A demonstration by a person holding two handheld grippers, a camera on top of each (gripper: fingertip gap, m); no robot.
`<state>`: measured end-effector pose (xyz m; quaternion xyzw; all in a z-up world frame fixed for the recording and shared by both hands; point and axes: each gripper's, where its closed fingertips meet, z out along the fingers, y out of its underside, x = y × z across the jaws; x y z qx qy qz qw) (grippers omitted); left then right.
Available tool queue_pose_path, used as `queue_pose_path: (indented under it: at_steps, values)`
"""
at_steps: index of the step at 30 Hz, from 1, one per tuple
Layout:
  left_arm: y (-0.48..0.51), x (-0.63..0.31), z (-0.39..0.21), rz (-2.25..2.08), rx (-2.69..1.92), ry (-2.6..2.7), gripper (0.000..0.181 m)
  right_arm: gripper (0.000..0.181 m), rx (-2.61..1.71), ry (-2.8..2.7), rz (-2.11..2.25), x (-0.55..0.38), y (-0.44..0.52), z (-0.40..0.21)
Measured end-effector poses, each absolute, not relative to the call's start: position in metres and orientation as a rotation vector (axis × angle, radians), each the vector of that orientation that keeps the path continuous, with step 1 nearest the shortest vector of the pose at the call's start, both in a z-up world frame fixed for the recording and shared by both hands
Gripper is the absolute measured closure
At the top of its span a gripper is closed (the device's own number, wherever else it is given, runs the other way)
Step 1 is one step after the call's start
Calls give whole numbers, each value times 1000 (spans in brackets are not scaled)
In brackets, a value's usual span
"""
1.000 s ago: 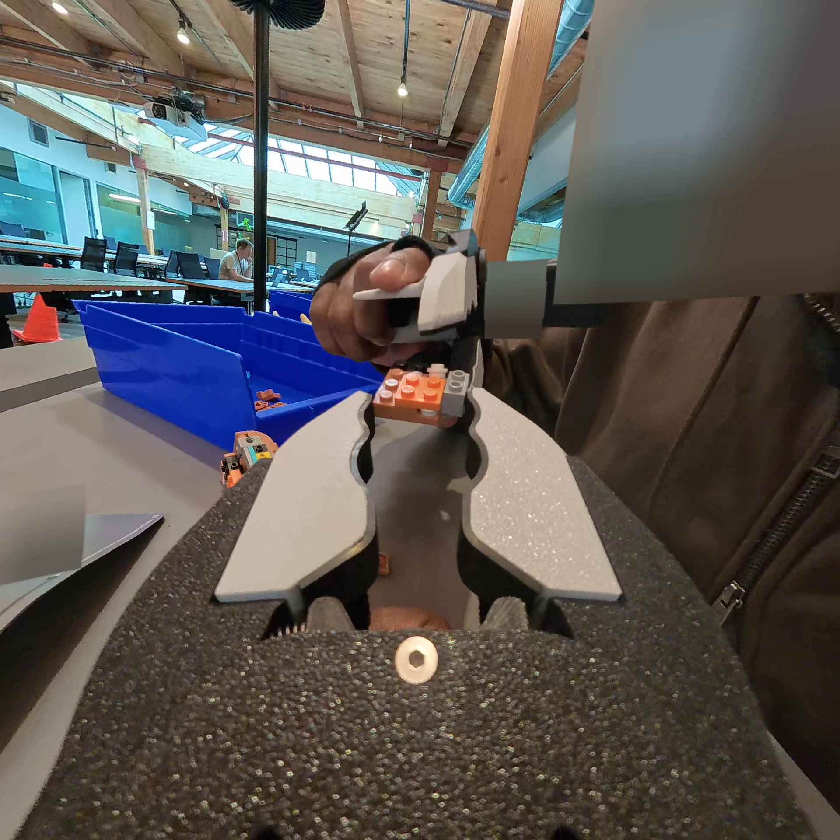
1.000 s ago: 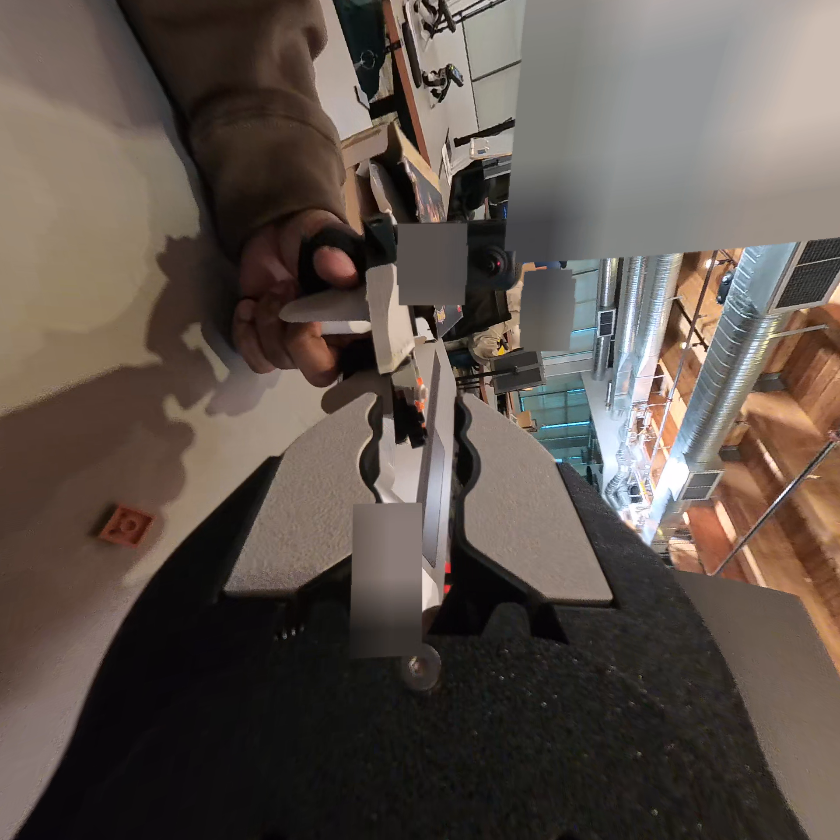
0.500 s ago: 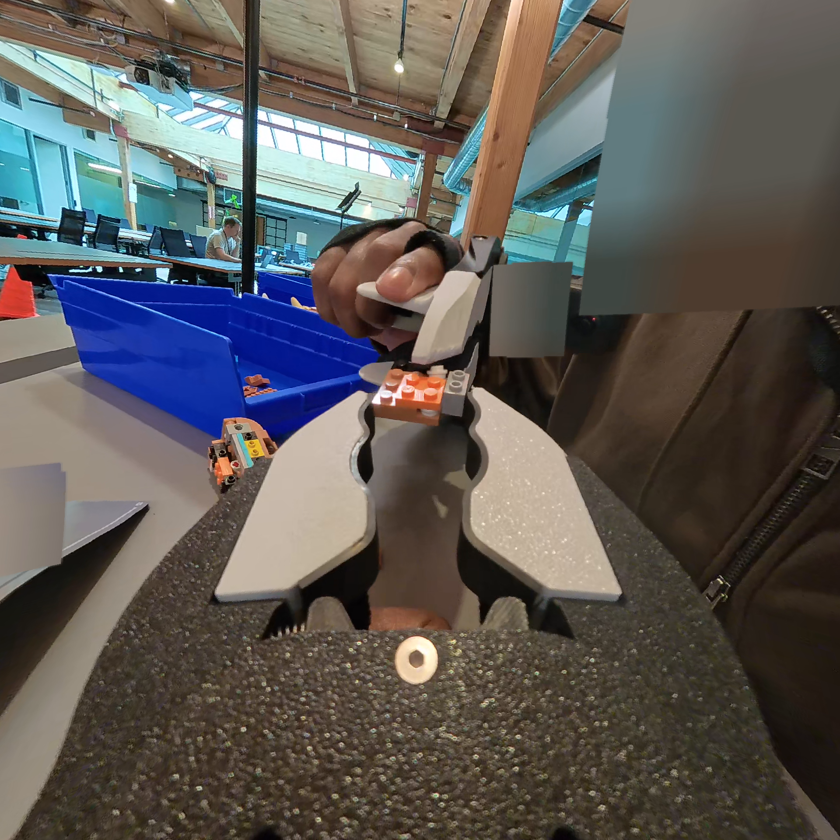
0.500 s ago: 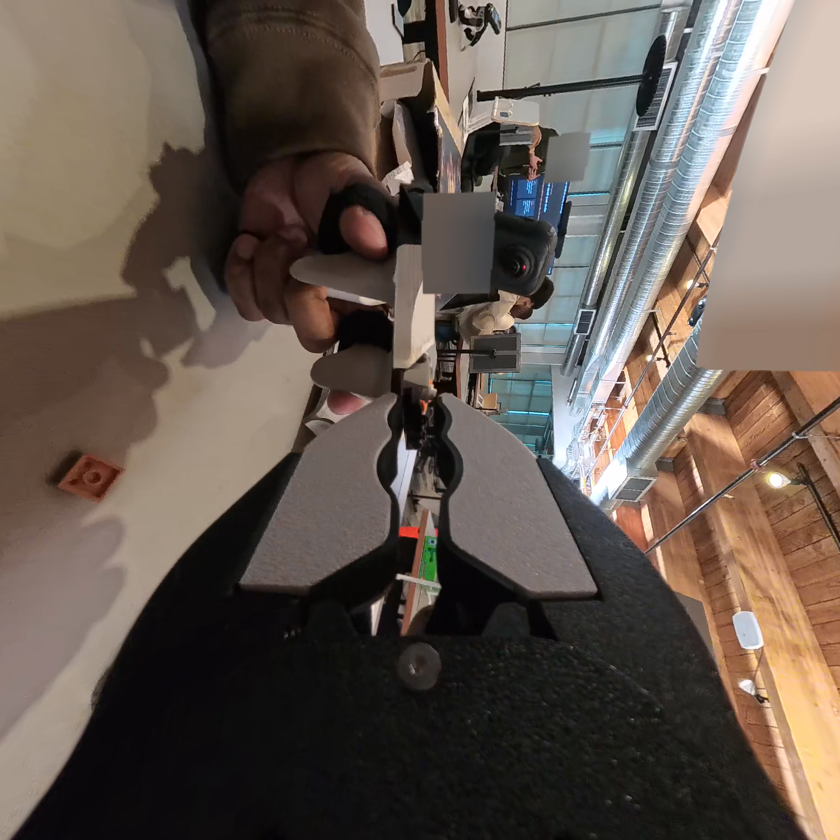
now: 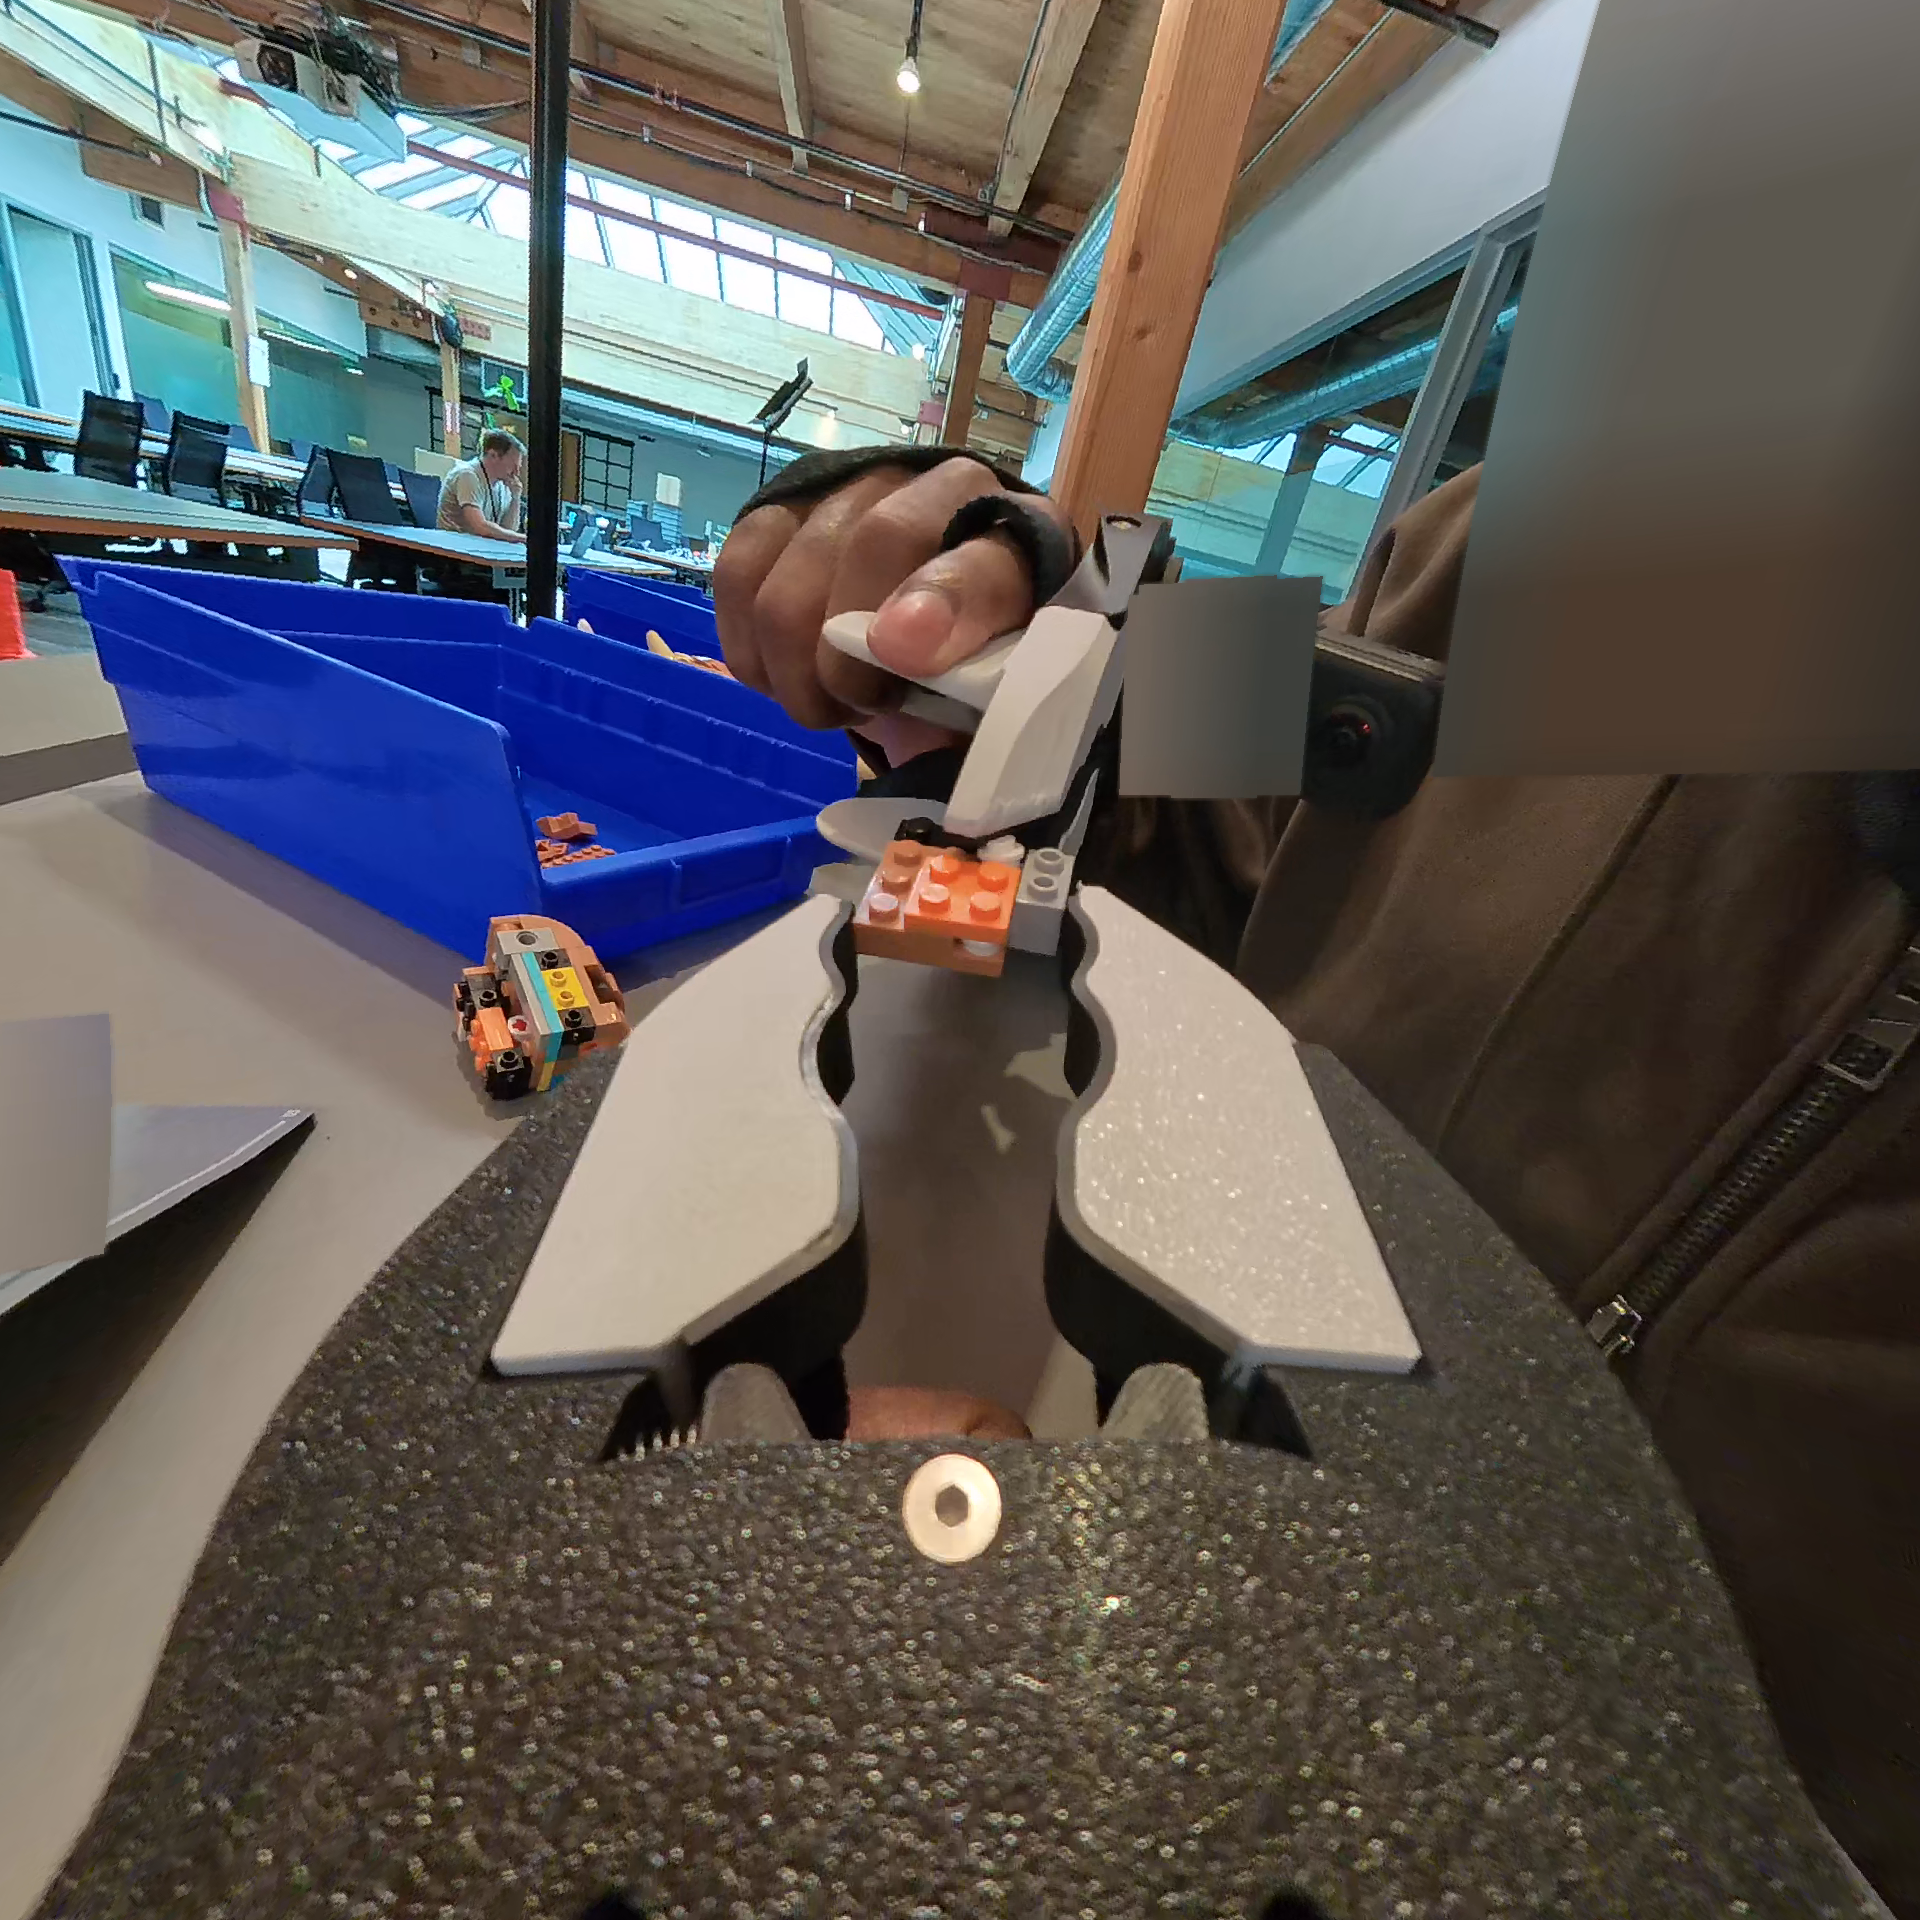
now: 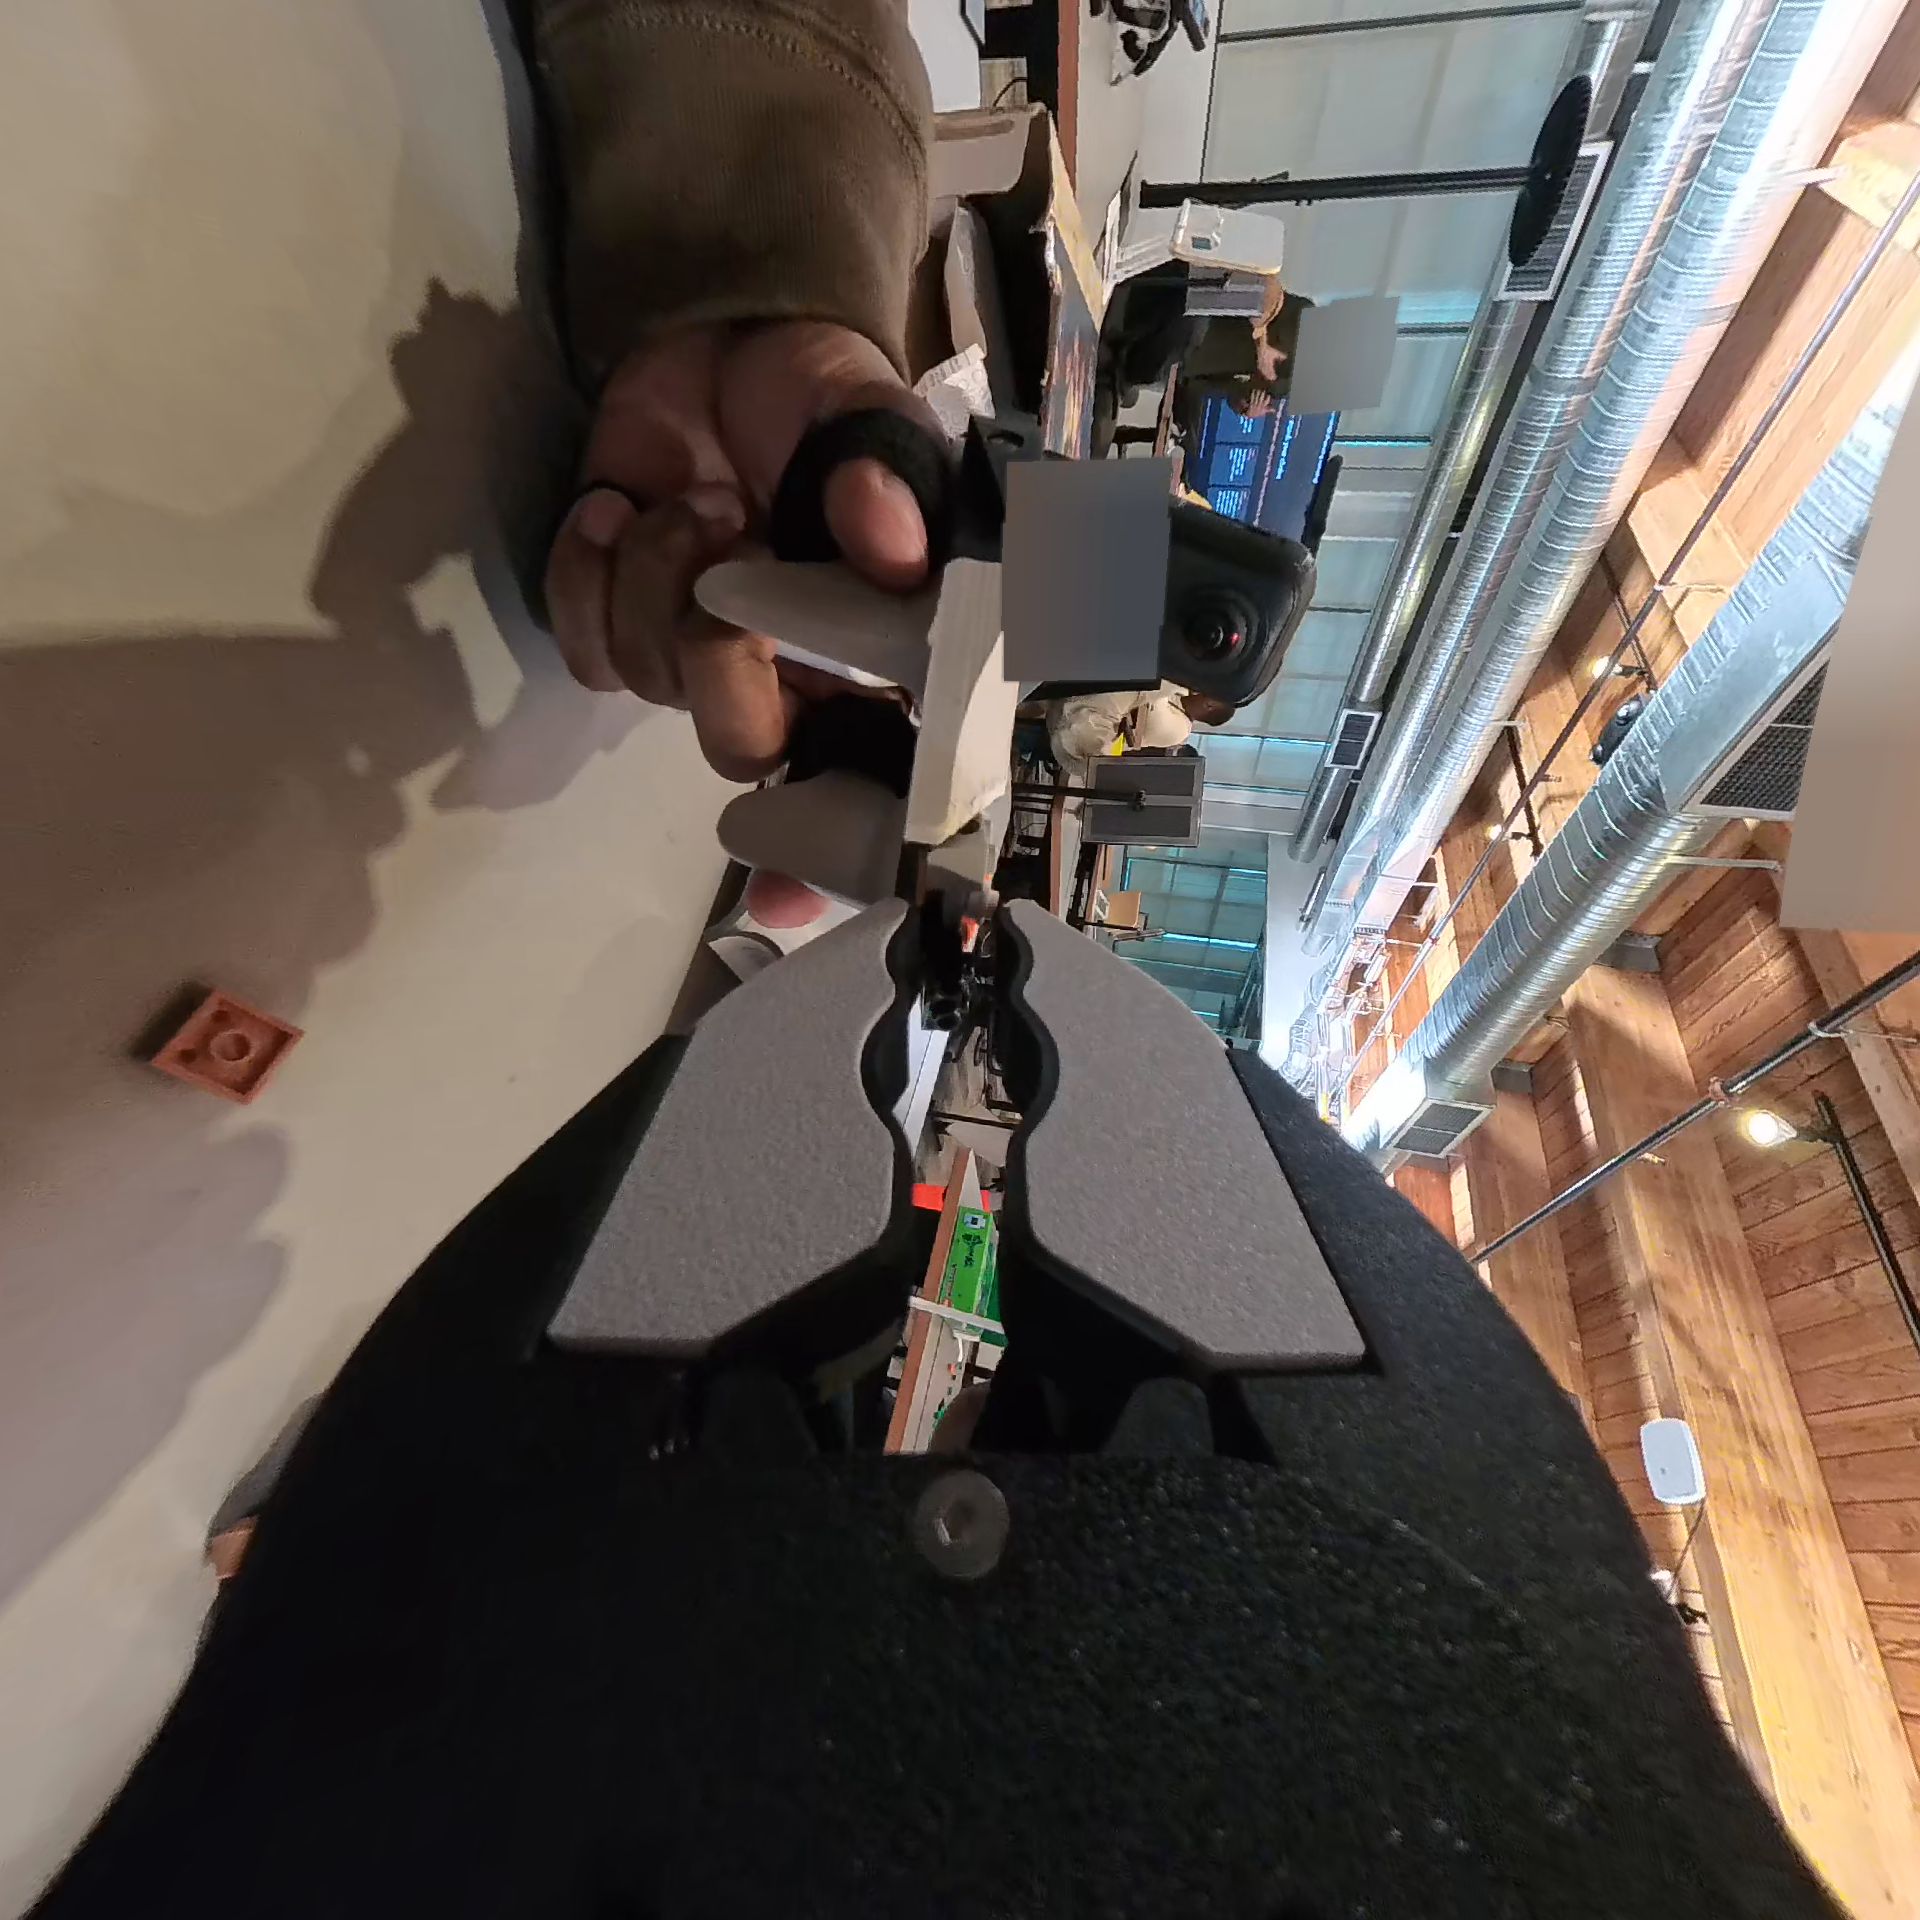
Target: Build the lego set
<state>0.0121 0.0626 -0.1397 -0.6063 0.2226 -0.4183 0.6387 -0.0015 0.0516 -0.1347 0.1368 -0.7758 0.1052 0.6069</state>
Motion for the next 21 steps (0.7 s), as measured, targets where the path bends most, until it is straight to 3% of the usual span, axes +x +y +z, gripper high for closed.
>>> queue_pose_path:
  at_steps: [21]
  values:
    - [64,13,-147,-1007,-1453,501,144,169,338,-1839,198,-1,54,-143]
